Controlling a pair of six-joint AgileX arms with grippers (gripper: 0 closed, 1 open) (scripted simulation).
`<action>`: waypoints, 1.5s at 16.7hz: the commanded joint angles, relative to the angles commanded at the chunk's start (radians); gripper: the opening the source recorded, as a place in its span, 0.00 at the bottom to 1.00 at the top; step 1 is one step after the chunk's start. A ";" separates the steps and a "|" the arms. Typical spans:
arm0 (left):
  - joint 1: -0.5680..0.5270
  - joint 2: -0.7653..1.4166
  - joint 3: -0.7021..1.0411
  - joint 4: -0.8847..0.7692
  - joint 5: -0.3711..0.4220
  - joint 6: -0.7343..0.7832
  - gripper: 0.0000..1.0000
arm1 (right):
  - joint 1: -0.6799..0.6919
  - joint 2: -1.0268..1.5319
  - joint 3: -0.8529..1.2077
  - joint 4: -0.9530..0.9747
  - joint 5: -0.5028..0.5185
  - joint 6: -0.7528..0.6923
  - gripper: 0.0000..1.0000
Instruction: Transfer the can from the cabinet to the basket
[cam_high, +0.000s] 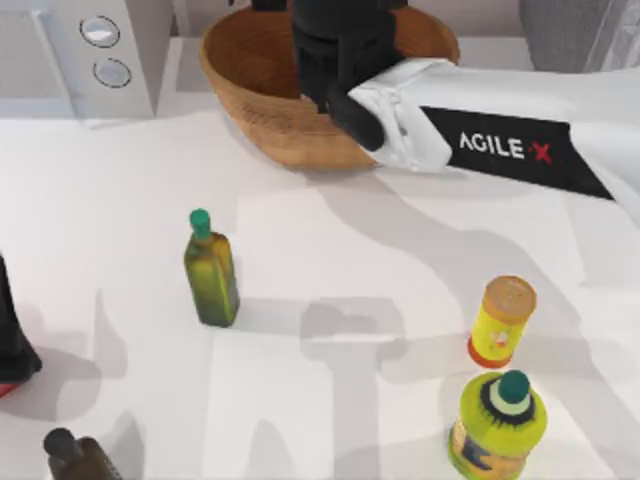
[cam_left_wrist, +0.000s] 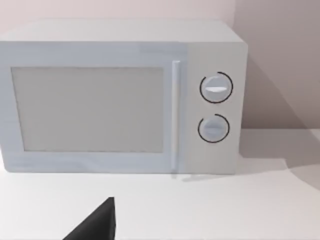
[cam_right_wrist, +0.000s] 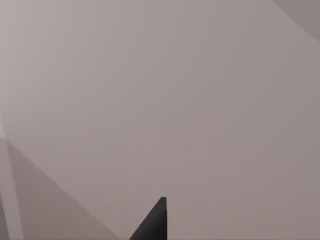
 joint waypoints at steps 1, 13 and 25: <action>0.000 0.000 0.000 0.000 0.000 0.000 1.00 | 0.000 0.000 0.000 0.000 0.000 0.000 0.90; 0.000 0.000 0.000 0.000 0.000 0.000 1.00 | 0.000 0.000 0.000 0.000 0.000 0.000 1.00; 0.000 0.000 0.000 0.000 0.000 0.000 1.00 | 0.000 0.000 0.000 0.000 0.000 0.000 1.00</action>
